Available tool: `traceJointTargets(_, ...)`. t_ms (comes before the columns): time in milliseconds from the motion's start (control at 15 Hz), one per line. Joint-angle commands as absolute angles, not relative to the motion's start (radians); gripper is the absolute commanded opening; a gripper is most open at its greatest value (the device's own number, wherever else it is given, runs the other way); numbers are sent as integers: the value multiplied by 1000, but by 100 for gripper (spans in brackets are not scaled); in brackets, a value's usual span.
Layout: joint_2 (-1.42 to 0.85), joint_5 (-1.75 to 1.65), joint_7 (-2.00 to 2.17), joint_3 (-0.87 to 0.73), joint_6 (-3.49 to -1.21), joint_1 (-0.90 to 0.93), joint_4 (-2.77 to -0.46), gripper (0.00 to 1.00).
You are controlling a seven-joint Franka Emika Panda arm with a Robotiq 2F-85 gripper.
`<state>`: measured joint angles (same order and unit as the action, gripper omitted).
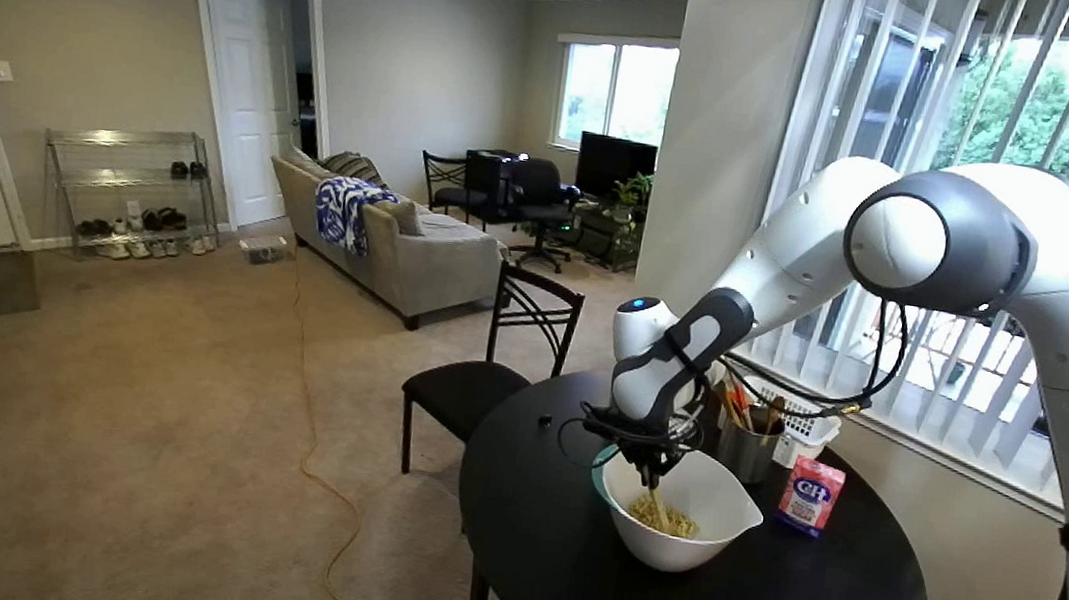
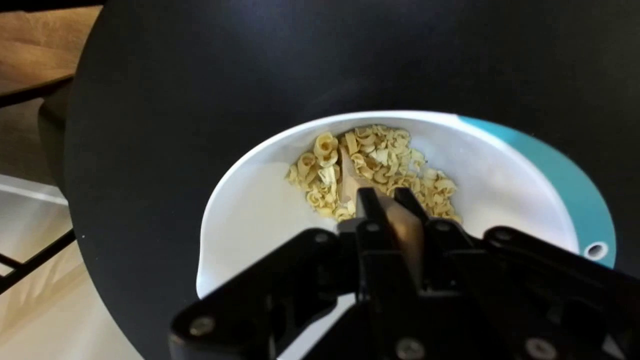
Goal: Use the wooden spoon to stir the bowl
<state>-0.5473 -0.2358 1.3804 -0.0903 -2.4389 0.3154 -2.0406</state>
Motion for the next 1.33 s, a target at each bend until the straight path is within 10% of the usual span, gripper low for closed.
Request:
traceJointTargets(0, -513, -128, 1284, -21, -2423, 241, -2053, 4)
traceJointTargets(1267, -508, -113, 1345, -77, -2661, 266, -2093, 4)
